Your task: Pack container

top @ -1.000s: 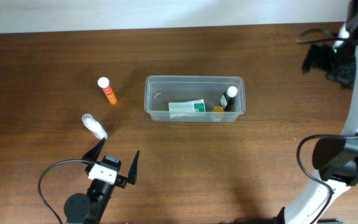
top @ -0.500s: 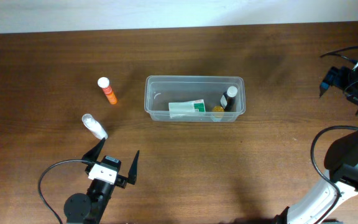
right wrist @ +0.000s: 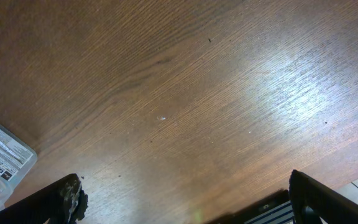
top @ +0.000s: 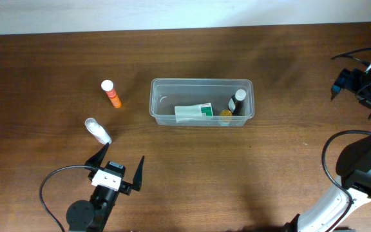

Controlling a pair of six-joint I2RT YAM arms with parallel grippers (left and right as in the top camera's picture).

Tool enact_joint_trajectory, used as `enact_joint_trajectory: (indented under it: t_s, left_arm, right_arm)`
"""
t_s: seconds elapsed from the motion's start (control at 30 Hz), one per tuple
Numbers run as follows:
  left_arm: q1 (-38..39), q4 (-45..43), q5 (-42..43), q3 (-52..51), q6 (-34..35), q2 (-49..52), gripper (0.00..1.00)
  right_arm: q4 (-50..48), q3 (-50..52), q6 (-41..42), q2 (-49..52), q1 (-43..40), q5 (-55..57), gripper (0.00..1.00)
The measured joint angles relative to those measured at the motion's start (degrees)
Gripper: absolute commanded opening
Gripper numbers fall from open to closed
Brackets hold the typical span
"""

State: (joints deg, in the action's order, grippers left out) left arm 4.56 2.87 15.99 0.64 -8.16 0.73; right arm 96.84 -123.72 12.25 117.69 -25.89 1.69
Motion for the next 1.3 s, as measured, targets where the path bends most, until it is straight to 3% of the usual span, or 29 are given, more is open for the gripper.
enact_joint_trajectory:
  t_s: [0.23, 0.5, 0.67, 0.87, 1.0, 1.13, 1.3]
  left_arm:
    - [0.0, -0.1, 0.1, 0.0, 1.2, 0.0, 0.99]
    - [0.0, 1.3, 5.9, 1.2, 6.8, 0.1, 0.99]
    - [0.0, 12.1, -0.6, 12.3, 8.5, 3.5, 1.0]
    - [0.0, 34.0, -11.6, 38.6, 9.3, 18.8, 0.99]
    - [0.0, 41.3, -11.9, 52.7, 9.3, 29.9, 0.99]
    - [0.0, 43.8, -12.1, 57.4, 9.7, 35.4, 0.99]
    - [-0.7, 57.1, -20.3, 64.0, 21.3, 44.2, 0.99]
  right_arm:
    - [0.0, 0.0, 0.0, 0.0, 0.0, 0.0, 0.98]
    - [0.0, 0.0, 0.0, 0.0, 0.0, 0.0, 0.98]
    - [0.0, 0.0, 0.0, 0.0, 0.0, 0.0, 0.98]
    - [-0.1, 0.1, 0.0, 0.0, 0.0, 0.0, 0.98]
    - [-0.1, 0.2, 0.0, 0.0, 0.0, 0.0, 0.98]
    - [-0.2, 0.2, 0.0, 0.0, 0.0, 0.0, 0.98]
    - [-0.1, 0.2, 0.0, 0.0, 0.0, 0.0, 0.98]
